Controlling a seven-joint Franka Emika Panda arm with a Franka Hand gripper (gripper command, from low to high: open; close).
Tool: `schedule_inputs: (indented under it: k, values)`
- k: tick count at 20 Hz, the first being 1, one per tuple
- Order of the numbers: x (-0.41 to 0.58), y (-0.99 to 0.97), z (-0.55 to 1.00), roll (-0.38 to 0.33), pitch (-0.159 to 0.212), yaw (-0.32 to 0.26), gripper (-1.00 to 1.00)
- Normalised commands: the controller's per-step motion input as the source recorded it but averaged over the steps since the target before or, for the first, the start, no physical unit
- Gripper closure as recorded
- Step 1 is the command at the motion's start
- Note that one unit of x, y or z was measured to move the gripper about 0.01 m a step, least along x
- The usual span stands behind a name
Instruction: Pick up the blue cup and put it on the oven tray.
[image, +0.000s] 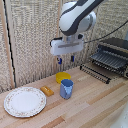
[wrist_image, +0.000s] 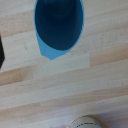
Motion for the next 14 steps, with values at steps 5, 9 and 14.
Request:
schedule_inputs:
  k: [5, 9, 14]
  values:
    - [-0.042, -0.29, -0.42, 0.003, 0.005, 0.025, -1.0]
    - [-0.039, -0.33, -0.44, 0.005, 0.035, 0.053, -1.0]
    - [-0.224, -0.08, -0.38, -0.001, 0.058, 0.043, -1.0]
